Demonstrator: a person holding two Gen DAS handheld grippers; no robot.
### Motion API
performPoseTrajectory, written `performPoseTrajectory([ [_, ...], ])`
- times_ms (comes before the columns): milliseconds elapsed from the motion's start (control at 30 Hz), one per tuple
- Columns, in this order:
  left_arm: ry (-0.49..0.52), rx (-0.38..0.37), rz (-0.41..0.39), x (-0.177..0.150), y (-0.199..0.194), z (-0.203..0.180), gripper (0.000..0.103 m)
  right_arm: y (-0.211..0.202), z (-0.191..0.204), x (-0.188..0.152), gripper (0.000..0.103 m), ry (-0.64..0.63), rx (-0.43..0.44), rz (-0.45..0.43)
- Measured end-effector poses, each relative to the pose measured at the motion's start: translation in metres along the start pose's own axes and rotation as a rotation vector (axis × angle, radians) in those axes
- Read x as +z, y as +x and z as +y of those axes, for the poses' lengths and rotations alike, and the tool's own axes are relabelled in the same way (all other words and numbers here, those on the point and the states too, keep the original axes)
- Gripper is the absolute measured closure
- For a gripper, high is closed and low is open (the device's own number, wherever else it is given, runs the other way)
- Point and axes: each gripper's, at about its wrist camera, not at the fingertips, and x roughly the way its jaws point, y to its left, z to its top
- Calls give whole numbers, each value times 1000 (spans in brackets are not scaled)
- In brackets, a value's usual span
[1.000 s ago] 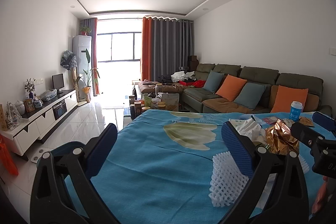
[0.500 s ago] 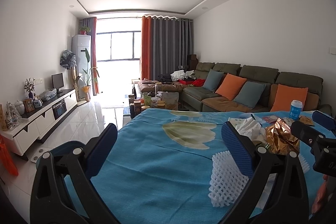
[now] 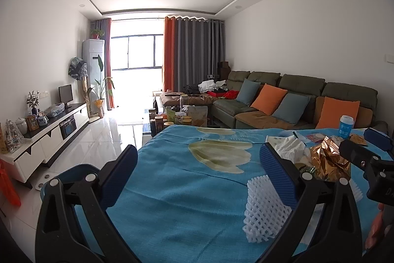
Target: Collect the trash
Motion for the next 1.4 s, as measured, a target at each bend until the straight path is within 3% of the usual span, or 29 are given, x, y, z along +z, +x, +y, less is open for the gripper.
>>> performPoseTrajectory([
  [233, -2, -49, 77, -5, 13, 2, 5, 8, -16, 0, 6, 20, -12, 53],
  [433, 28, -150, 211, -19, 32, -3, 5, 29, -46, -5, 6, 80, -62, 173],
  [533, 31, -236, 289, -28, 42, -9, 5, 38, -60, -9, 7, 109, -66, 225],
  [700, 18, -351, 428, -42, 63, -18, 5, 52, -69, -11, 25, 129, -42, 289],
  [833, 17, -425, 503, -51, 71, -26, 20, 58, -74, -12, 38, 144, -28, 306],
  [933, 18, -478, 558, -57, 78, -31, 40, 61, -78, -13, 48, 153, -19, 324],
  [1033, 27, -492, 564, -60, 79, -36, 48, 60, -80, -14, 56, 155, -18, 323],
  [1200, 0, -518, 571, -59, 80, -30, 81, 54, -82, -11, 62, 151, -23, 297],
  [1300, -23, -538, 576, -57, 79, -26, 90, 47, -80, -5, 63, 139, -20, 276],
  [1400, -22, -532, 562, -56, 76, -21, 92, 38, -75, 4, 64, 125, -3, 247],
])
